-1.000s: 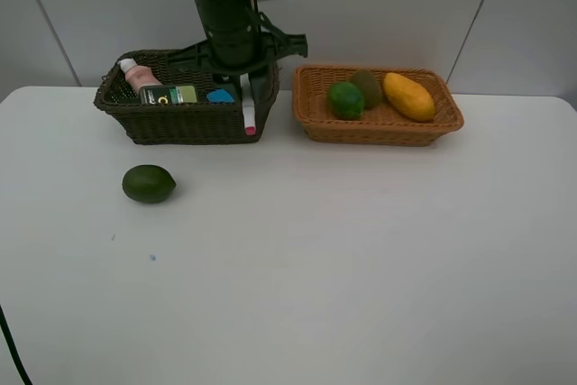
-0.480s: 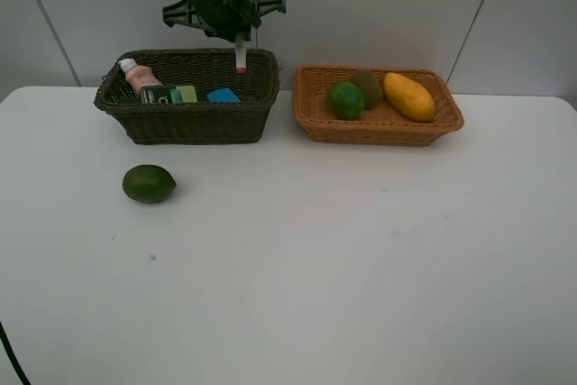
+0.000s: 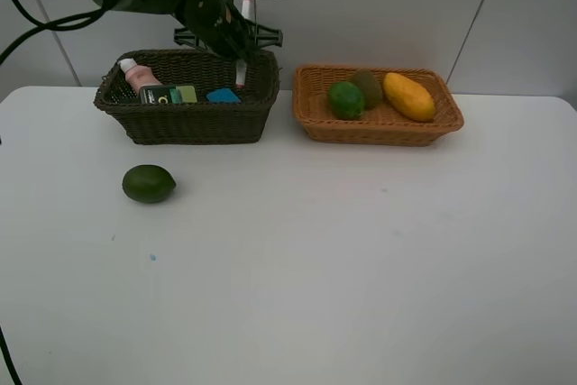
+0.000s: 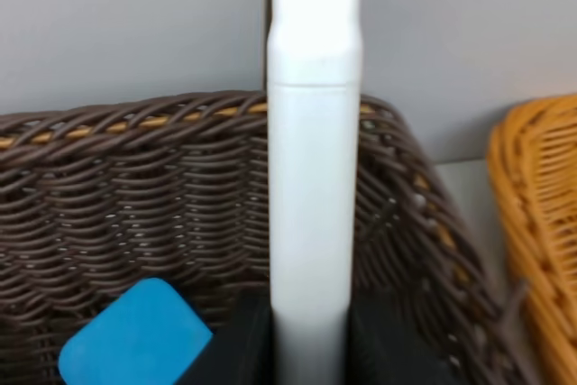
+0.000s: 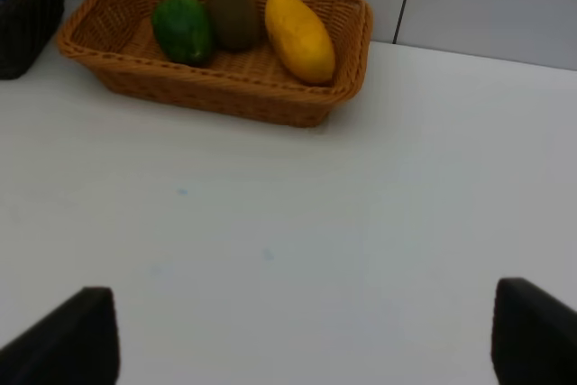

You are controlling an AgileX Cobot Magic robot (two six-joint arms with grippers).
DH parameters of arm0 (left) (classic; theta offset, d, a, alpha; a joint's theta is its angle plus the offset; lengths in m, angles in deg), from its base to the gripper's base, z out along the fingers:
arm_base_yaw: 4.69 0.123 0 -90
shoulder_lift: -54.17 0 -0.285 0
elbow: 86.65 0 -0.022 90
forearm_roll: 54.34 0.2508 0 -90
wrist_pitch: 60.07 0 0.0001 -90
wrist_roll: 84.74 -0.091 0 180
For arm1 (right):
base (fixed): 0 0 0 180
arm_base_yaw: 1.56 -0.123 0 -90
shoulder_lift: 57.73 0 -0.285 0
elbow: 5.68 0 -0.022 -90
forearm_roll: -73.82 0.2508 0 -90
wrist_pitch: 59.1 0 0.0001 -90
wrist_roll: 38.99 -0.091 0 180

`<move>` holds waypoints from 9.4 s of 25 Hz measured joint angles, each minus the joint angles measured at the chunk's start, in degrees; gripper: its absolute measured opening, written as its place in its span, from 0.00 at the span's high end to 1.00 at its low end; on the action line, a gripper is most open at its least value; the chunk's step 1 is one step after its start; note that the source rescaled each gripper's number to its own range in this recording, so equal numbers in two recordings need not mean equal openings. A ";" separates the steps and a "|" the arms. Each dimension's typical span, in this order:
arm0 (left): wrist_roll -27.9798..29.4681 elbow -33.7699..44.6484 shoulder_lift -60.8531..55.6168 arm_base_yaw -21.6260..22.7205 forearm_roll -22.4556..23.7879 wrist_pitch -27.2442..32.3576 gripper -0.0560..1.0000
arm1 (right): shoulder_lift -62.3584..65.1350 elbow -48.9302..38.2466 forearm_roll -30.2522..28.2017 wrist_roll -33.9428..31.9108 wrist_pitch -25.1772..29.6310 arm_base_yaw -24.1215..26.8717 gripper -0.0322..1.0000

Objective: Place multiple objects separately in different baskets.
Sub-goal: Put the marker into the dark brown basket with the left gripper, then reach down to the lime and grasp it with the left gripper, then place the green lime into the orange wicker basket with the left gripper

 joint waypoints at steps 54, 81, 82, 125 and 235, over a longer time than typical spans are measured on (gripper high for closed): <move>-10.79 0.05 -8.78 -1.90 -3.93 20.77 0.00 | 0.00 0.00 0.00 0.00 0.00 0.00 0.00; -80.21 18.48 -22.09 6.88 -25.70 41.26 0.00 | 0.00 0.00 0.00 0.00 0.00 0.00 0.00; -81.03 18.48 -21.90 6.88 -25.70 41.26 0.00 | 0.00 0.00 0.00 0.00 0.00 0.00 0.00; -84.11 33.43 -14.57 6.72 -17.11 19.49 0.00 | 0.00 0.00 0.00 0.00 0.00 0.00 0.00; -50.02 3.63 4.85 -12.60 -29.56 -24.60 0.29 | 0.00 0.00 0.00 0.00 0.00 0.00 0.00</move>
